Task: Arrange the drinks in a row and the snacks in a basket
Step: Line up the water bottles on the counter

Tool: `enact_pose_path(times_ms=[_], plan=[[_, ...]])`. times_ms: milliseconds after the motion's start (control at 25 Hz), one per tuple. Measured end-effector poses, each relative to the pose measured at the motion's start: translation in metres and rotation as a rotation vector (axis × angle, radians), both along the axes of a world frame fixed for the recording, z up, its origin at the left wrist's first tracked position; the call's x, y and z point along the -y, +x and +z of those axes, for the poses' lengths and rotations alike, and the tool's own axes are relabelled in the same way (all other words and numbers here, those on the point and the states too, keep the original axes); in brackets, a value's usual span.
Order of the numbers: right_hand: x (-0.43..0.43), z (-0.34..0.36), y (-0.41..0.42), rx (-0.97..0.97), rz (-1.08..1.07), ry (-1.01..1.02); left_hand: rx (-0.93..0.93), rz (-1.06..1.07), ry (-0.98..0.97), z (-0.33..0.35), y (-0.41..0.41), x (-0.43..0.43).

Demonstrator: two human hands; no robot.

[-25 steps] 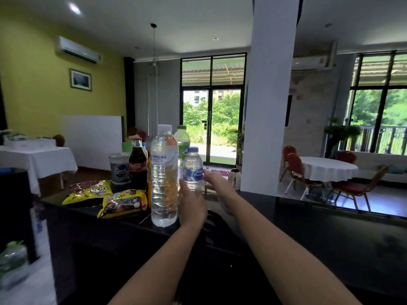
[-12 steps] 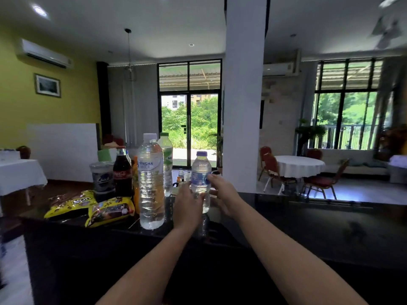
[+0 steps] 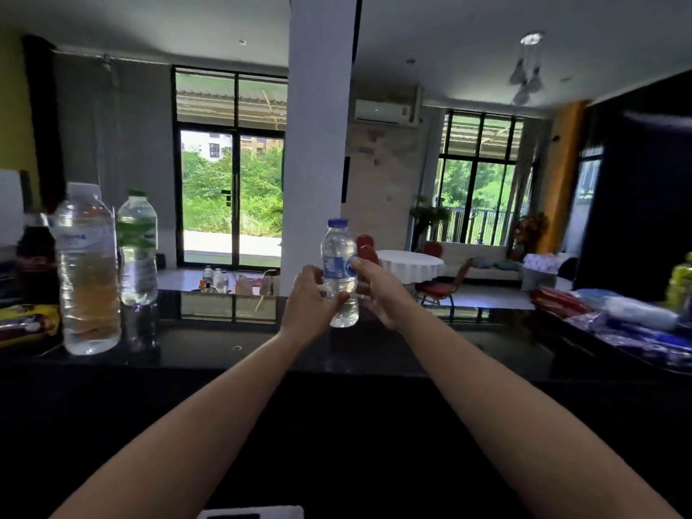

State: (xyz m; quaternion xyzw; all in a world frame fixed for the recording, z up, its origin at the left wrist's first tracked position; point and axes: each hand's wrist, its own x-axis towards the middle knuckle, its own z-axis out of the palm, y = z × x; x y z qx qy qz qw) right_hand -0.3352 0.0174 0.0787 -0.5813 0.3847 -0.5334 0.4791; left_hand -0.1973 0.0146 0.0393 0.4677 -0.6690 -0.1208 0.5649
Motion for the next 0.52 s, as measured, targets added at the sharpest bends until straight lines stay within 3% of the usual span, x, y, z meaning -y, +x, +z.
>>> enact_pose_path(times_ms=[280,520], plan=[[-0.014,-0.012,-0.132,-0.093,-0.071,0.002,-0.010,-0.022,0.127,-0.011,-0.134,-0.012],[-0.001,-0.029,-0.173,-0.122,-0.015,0.061,0.059,-0.088,0.126,-0.021,-0.157,0.002]])
